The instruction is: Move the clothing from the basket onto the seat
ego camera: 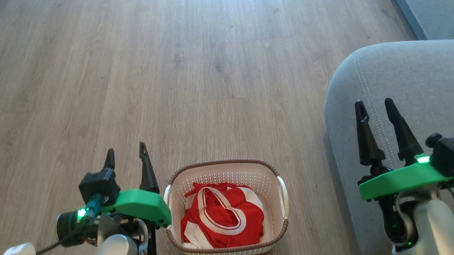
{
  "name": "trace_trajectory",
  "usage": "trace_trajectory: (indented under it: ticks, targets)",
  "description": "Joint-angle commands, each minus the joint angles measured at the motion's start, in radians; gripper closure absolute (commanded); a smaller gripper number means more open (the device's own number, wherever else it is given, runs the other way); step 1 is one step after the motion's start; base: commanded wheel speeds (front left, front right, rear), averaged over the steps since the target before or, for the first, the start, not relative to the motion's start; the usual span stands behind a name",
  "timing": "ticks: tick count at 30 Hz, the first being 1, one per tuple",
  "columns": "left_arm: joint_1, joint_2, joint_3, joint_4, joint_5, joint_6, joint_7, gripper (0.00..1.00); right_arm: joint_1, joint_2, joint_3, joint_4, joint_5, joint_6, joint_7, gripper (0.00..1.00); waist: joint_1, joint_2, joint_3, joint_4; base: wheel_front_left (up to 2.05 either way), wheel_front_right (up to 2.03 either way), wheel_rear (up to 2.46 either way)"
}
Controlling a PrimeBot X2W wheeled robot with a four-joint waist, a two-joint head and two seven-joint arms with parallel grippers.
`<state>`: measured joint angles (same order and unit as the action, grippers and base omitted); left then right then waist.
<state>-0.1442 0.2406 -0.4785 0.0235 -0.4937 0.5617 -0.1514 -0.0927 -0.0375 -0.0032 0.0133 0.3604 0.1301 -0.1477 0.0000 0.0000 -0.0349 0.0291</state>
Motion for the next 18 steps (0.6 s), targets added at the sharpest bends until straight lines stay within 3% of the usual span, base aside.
trace_trajectory:
  ticks: [1, 8, 12, 16, 18]
  targets:
    - [-0.065, 0.016, 0.024, -0.024, 0.019, -0.010, -0.015, 0.00, -0.040, -0.011, 0.023, -0.030, -0.042, 0.000, -0.017, 0.00, 0.0000, 0.0000, -0.001, 0.001, 0.00, 0.00, 0.00]
    - [-0.047, -0.018, 0.060, -0.005, 0.065, -0.054, -0.032, 0.00, -0.038, -0.011, 0.014, -0.006, -0.102, 0.001, -0.035, 0.00, 0.0000, 0.0000, -0.006, 0.002, 0.00, 0.00, 0.00]
    - [-0.025, -0.056, 0.108, -0.013, 0.088, -0.107, -0.044, 0.00, -0.035, -0.011, 0.003, 0.011, -0.136, 0.001, -0.047, 0.00, 0.0000, 0.0000, -0.009, 0.002, 0.00, 0.00, 0.00]
    - [0.007, -0.107, 0.184, -0.001, 0.087, -0.217, -0.056, 0.00, -0.035, -0.012, 0.014, 0.015, -0.181, 0.001, -0.059, 0.00, 0.0000, 0.0000, -0.013, 0.001, 0.00, 0.00, 0.00]
    - [0.016, -0.136, 0.237, 0.004, 0.146, -0.273, -0.064, 0.00, -0.036, -0.012, 0.022, 0.013, -0.221, 0.001, -0.068, 0.00, 0.0000, 0.0000, -0.013, 0.000, 0.00, 0.00, 0.00]
